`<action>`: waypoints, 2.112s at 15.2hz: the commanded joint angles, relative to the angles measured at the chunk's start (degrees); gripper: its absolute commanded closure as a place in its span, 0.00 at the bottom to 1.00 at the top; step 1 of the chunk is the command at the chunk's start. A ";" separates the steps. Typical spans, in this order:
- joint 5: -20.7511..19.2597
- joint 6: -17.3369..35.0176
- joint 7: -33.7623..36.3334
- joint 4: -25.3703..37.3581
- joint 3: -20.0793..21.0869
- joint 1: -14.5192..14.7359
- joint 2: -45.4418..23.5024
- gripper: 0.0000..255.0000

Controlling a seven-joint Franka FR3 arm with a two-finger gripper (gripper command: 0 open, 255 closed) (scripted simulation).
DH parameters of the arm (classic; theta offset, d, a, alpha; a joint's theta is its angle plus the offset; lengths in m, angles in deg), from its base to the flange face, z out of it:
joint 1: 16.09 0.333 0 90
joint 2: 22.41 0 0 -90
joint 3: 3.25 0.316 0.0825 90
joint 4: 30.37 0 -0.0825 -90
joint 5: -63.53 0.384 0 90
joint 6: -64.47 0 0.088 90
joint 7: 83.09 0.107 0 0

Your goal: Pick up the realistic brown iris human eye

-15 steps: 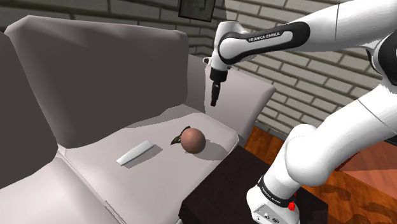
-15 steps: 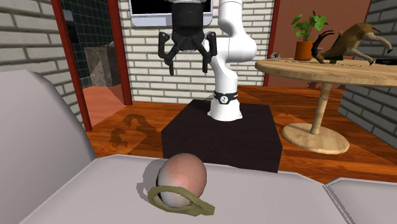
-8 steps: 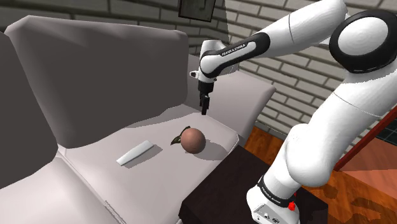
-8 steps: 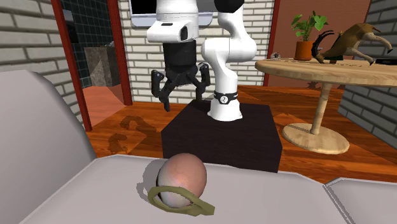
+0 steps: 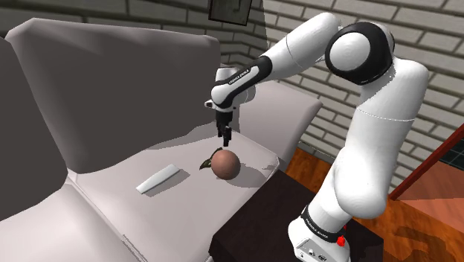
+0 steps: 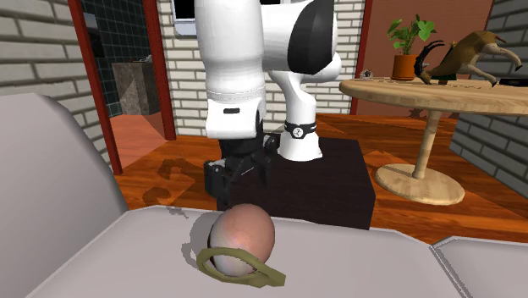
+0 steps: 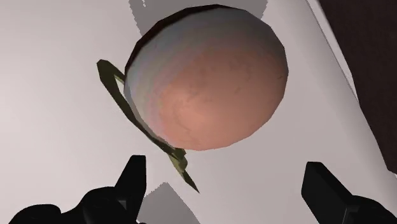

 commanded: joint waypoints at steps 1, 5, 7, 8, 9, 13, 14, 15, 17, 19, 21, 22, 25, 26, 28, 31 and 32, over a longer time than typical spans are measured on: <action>1.30 1.48 -3.63 2.01 1.10 -0.27 -4.40 0.00; 2.80 3.34 -9.58 7.03 3.74 -1.11 -12.92 0.00; 3.09 4.04 -12.16 9.73 5.07 -1.47 -17.06 0.00; 3.13 4.33 -13.36 11.13 5.73 -1.62 -19.11 0.00; 3.12 4.37 -13.52 11.33 5.84 -1.66 -19.40 0.00; 3.63 6.43 -13.80 11.90 6.26 -1.97 -22.04 0.00; 3.75 6.92 -13.87 12.07 6.36 -2.05 -22.72 0.00; 3.87 7.41 -13.93 12.26 6.47 -2.13 -23.39 0.00; 4.06 8.18 -14.03 12.56 6.64 -2.25 -24.47 0.00; 4.05 8.19 -14.05 12.46 6.62 -2.26 -24.38 1.00; 4.06 8.21 -14.05 12.48 6.63 -2.27 -24.42 1.00; 4.05 8.20 -14.05 12.49 6.63 -2.27 -24.42 1.00; 4.06 8.21 -14.04 12.53 6.63 -2.26 -24.47 1.00; 4.06 8.19 -14.04 12.55 6.63 -2.26 -24.47 1.00; 4.06 8.17 -14.03 12.58 6.64 -2.26 -24.48 1.00; 3.70 6.71 -13.84 12.00 6.31 -2.01 -22.43 1.00; 3.58 6.21 -13.77 11.83 6.21 -1.93 -21.76 1.00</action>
